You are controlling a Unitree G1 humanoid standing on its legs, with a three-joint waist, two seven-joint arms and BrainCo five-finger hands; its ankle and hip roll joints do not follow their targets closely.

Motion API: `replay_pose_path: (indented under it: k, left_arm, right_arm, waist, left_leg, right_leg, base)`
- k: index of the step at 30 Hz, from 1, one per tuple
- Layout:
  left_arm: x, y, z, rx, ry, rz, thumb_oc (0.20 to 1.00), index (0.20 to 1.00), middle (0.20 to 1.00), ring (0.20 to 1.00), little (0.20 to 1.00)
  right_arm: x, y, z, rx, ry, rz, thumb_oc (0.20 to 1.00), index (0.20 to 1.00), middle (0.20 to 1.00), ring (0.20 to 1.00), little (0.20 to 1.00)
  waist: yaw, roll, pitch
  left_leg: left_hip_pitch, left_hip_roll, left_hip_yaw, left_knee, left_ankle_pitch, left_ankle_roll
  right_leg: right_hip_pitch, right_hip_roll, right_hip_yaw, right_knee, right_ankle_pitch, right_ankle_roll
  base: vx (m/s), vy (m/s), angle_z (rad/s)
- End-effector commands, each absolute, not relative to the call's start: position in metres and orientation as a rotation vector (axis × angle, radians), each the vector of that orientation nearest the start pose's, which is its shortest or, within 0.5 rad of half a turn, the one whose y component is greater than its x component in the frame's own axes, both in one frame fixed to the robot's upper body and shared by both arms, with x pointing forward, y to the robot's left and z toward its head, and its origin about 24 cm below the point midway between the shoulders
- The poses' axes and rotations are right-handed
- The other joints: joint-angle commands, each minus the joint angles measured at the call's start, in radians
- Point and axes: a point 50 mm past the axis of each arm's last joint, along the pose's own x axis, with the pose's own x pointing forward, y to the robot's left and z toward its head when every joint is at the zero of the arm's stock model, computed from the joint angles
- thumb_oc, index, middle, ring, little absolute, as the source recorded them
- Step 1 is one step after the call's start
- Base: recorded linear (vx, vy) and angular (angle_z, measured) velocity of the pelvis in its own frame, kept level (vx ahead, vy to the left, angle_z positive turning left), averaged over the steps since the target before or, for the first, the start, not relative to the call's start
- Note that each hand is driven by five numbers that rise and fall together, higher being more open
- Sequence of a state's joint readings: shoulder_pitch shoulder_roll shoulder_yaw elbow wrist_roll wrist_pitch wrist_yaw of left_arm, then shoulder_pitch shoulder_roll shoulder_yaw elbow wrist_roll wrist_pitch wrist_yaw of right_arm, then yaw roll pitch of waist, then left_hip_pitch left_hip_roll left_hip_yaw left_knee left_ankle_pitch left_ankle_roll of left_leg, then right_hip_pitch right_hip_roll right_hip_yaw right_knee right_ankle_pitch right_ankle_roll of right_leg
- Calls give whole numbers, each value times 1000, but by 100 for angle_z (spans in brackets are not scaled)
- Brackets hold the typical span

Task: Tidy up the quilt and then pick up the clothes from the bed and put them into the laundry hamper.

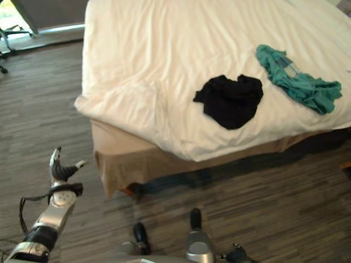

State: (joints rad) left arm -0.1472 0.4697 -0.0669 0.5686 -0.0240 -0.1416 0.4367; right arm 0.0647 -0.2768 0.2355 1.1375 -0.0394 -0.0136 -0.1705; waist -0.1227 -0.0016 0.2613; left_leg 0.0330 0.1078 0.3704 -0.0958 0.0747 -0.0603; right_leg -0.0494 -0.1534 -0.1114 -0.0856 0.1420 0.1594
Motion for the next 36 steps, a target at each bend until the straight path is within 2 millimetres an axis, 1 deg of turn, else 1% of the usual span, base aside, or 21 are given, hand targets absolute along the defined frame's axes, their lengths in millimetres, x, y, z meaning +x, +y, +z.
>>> replay_pose_path:
  k: [1,2,7,13,16,17,18,19,20,23,24,25,26,28,29,30,31,32,33,34,36]
  left_arm:
    - [329,285,169,793,-426,501,1000,1000,1000,1000,1000]
    - [330,285,169,793,-428,500,1000,1000,1000,1000,1000]
    - [371,267,243,1085,-526,523,1000,1000,1000,1000,1000]
    - [394,254,264,1314,-454,489,1000,1000,1000,1000,1000]
    - [404,258,240,1467,-271,411,200,200,200,200,200]
    - [405,261,216,1537,-162,362,200,200,200,200,200]
    - [405,260,216,1537,-162,362,200,200,200,200,200]
    - [403,262,181,1542,-40,297,200,200,200,200,200]
    - [403,262,181,1542,-40,297,200,200,200,200,200]
    - [378,281,103,1515,212,225,200,200,200,200,200]
    - [378,281,103,1514,212,225,200,200,200,200,200]
    - [368,288,86,1501,262,226,385,385,385,385,385]
    - [356,295,69,1481,313,230,1000,1000,1000,1000,1000]
    - [297,332,11,1397,520,255,1000,1000,1000,1000,1000]
    - [297,332,11,1396,522,254,1000,1000,1000,1000,1000]
    - [244,356,-26,1297,713,297,1000,1000,1000,1000,1000]
    - [243,356,-27,1296,714,296,1000,1000,1000,1000,1000]
    - [198,369,-53,1204,873,335,1000,1000,1000,1000,1000]
    - [197,369,-53,1203,875,334,1000,1000,1000,1000,1000]
    - [168,373,-68,1124,969,367,1000,1000,1000,1000,1000]
    - [111,375,-91,977,1142,435,1000,1000,1000,1000,1000]
  right_arm:
    - [116,-256,-145,-567,1083,-85,1000,1000,1000,1000,1000]
    - [116,-256,-145,-565,1082,-86,1000,1000,1000,1000,1000]
    - [137,-264,-136,-636,1025,-81,1000,1000,1000,1000,1000]
    - [143,-264,-135,-637,1013,-85,1000,1000,1000,1000,1000]
    - [145,-264,-134,-628,1016,-94,1000,1000,1000,1000,1000]
    - [145,-263,-135,-624,1023,-90,1000,1000,1000,1000,1000]
    - [145,-264,-135,-624,1023,-90,1000,1000,1000,1000,1000]
    - [145,-264,-135,-630,1031,-87,1000,1000,1000,1000,1000]
    - [144,-264,-135,-631,1031,-87,1000,1000,1000,1000,1000]
    - [153,-271,-130,-668,1013,-104,1000,1000,1000,1000,1000]
    - [153,-271,-130,-669,1013,-104,1000,1000,1000,1000,1000]
    - [160,-273,-125,-702,984,-103,1000,1000,1000,1000,1000]
    - [170,-276,-119,-762,940,-96,1000,1000,1000,1000,1000]
    - [215,-278,-79,-896,655,-65,1000,1000,1000,1000,1000]
    - [214,-278,-79,-897,657,-64,1000,1000,1000,1000,1000]
    - [237,-276,-43,-935,453,-49,1000,1000,1000,1000,1000]
    - [236,-276,-43,-936,455,-48,1000,1000,1000,1000,1000]
    - [251,-273,-12,-965,299,-29,733,733,733,733,733]
    - [250,-273,-12,-966,300,-28,551,551,551,551,551]
    - [260,-268,9,-974,203,-16,200,200,200,200,200]
    - [282,-256,66,-1014,-34,20,200,200,200,200,200]
  waist:
    - [-32,-45,88]
    - [-30,-45,88]
    - [-75,-38,152]
    - [-96,-29,187]
    - [-105,-23,198]
    - [-109,-20,199]
    - [-108,-20,199]
    - [-109,-19,195]
    - [-109,-18,195]
    - [-99,-8,167]
    - [-100,-8,168]
    - [-94,-5,160]
    - [-85,-1,152]
    - [-67,4,131]
    - [-69,4,130]
    - [-56,1,115]
    - [-57,2,114]
    - [-41,1,101]
    - [-42,1,101]
    - [-27,0,94]
    - [15,-4,81]
  left_leg:
    - [17,41,51,9,-62,-89]
    - [16,41,52,9,-62,-89]
    - [-80,62,88,29,-35,-99]
    - [-107,71,94,31,-24,-103]
    - [-99,76,107,27,-21,-105]
    - [-88,76,113,26,-24,-105]
    - [-86,76,113,26,-24,-105]
    - [-69,77,115,26,-28,-105]
    - [-68,77,115,26,-28,-105]
    - [-15,73,117,22,-45,-102]
    - [-15,73,116,22,-45,-102]
    - [-4,71,115,22,-49,-101]
    - [8,69,112,21,-53,-101]
    - [43,63,107,18,-62,-100]
    - [44,63,107,17,-62,-100]
    - [67,61,110,14,-68,-100]
    - [68,61,110,14,-68,-100]
    - [80,58,105,11,-72,-98]
    - [80,58,104,11,-72,-98]
    - [85,55,97,10,-73,-97]
    - [88,53,79,9,-75,-91]
  right_leg:
    - [-68,-26,15,54,-118,60]
    - [-71,-26,16,56,-118,60]
    - [-195,-6,46,88,-109,62]
    - [-239,3,50,97,-107,65]
    - [-242,4,56,101,-108,65]
    - [-234,4,57,102,-111,64]
    - [-233,4,57,102,-111,64]
    - [-219,4,58,101,-116,59]
    - [-218,4,58,101,-116,59]
    - [-164,-1,57,96,-129,51]
    - [-163,-1,57,95,-129,51]
    - [-149,-3,56,93,-131,50]
    - [-135,-5,54,92,-133,49]
    - [-95,-7,47,88,-142,46]
    - [-94,-7,46,87,-143,46]
    - [-72,-9,45,85,-145,47]
    - [-70,-9,44,84,-145,47]
    - [-53,-12,39,83,-147,47]
    - [-52,-13,38,83,-147,47]
    - [-42,-14,32,80,-146,47]
    - [-25,-22,17,80,-148,46]
  base:
    - [-52,-14,5]
    - [-70,-21,1]
    - [-36,-36,-37]
    - [5,-20,-18]
    - [19,19,-16]
    - [29,22,-8]
    - [43,18,-9]
    - [25,1,-5]
    - [45,15,-2]
    - [63,28,-2]
    - [37,14,-8]
    - [34,21,-11]
    - [51,27,-10]
    - [60,54,-4]
    - [62,92,-4]
    - [29,51,-5]
    - [39,76,-5]
    - [0,0,0]
    - [12,31,2]
    - [0,0,0]
    - [-15,4,9]
